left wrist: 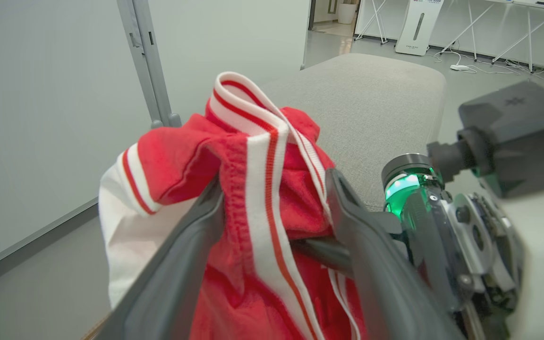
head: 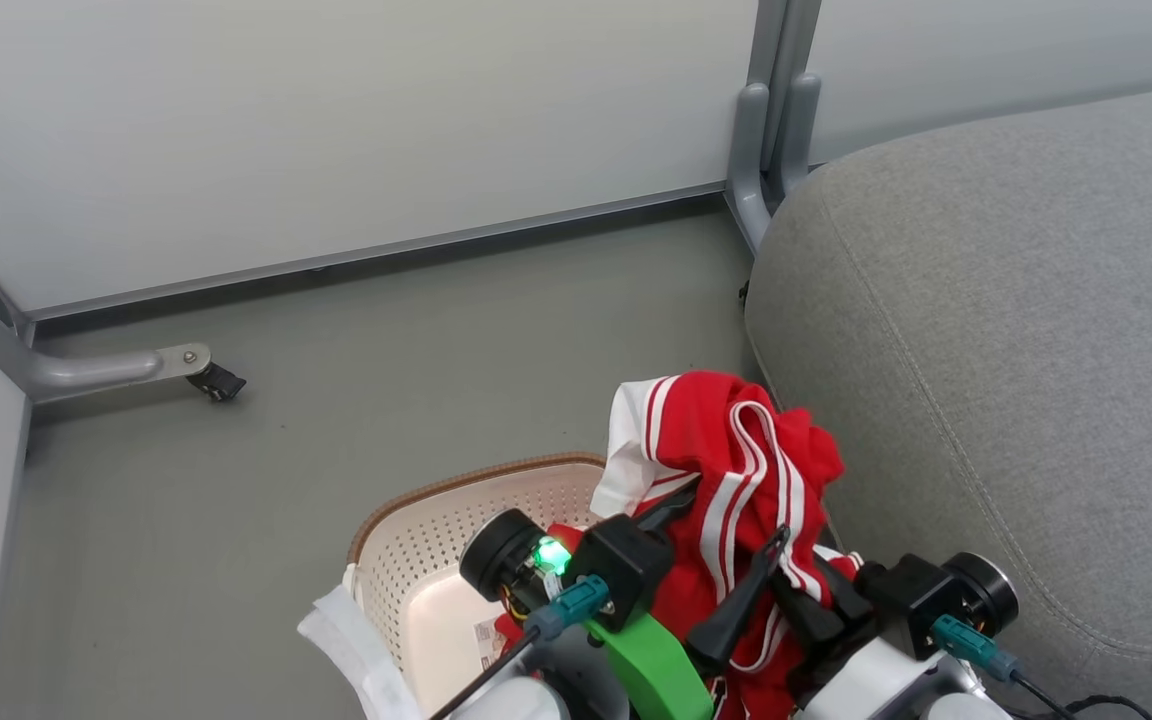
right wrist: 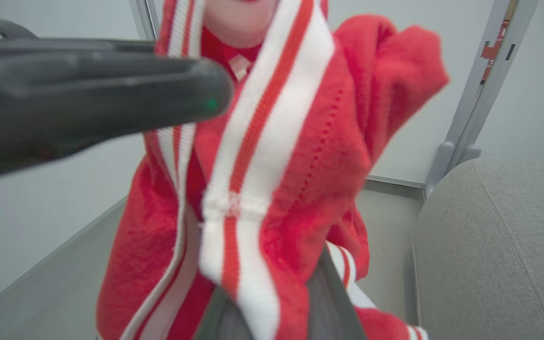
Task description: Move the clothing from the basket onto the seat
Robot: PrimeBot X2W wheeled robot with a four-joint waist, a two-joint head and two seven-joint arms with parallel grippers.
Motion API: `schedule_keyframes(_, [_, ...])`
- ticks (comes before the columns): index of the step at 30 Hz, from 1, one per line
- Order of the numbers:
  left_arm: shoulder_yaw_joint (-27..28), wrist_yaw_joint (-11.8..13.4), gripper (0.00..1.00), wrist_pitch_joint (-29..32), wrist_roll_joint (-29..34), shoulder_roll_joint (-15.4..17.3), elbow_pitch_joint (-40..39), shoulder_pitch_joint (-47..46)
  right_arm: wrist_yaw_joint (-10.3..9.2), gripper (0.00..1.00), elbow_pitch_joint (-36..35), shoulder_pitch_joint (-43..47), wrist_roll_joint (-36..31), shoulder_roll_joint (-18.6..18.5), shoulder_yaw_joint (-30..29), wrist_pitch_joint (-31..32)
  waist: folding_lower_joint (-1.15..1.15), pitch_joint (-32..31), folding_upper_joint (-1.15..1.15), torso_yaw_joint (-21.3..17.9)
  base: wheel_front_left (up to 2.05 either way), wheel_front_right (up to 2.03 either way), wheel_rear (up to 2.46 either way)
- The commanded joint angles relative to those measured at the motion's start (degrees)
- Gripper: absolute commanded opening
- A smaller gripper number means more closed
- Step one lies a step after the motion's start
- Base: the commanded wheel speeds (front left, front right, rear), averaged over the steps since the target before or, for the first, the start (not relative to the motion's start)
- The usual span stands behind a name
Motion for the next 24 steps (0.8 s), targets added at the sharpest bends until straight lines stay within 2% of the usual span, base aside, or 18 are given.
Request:
schedule_keyframes(1, [0.1, 0.4, 1.0, -0.4, 0.0, 0.5, 0.1, 0.6, -0.02, 0.0, -0.4, 0.9, 0.0, 0.0, -0.7, -0.3, 0.0, 0.1, 0.0, -0.1, 0.0, 0.0, 0.0])
schedule_keyframes(5, [0.5, 1.1, 1.0, -1.2, 0.5, 0.9, 0.2, 0.9, -0.02, 0.0, -1.3, 1.3, -0.6, 0.3, -2.3, -0.3, 0.0, 0.5, 0.0, -1.1, 0.0, 0.0, 0.0])
schedule_keyframes(11, [-0.1, 0.3, 1.0, -2.1, 0.8, 2.2, -0.1, 0.6, -0.02, 0.0, -3.1, 2.3, -1.0, 0.4, -5.7, -0.3, 0.0, 1.5, 0.0, -3.7, 0.0, 0.0, 0.0])
schedule_keyframes(24, [-0.1, -0.1, 1.0, -2.0, 1.3, 3.3, 0.0, -2.4, -0.02, 0.0, -7.3, 2.6, -1.0, 1.2, -13.0, -0.3, 0.0, 6.8, 0.0, -14.7, 0.0, 0.0, 0.0])
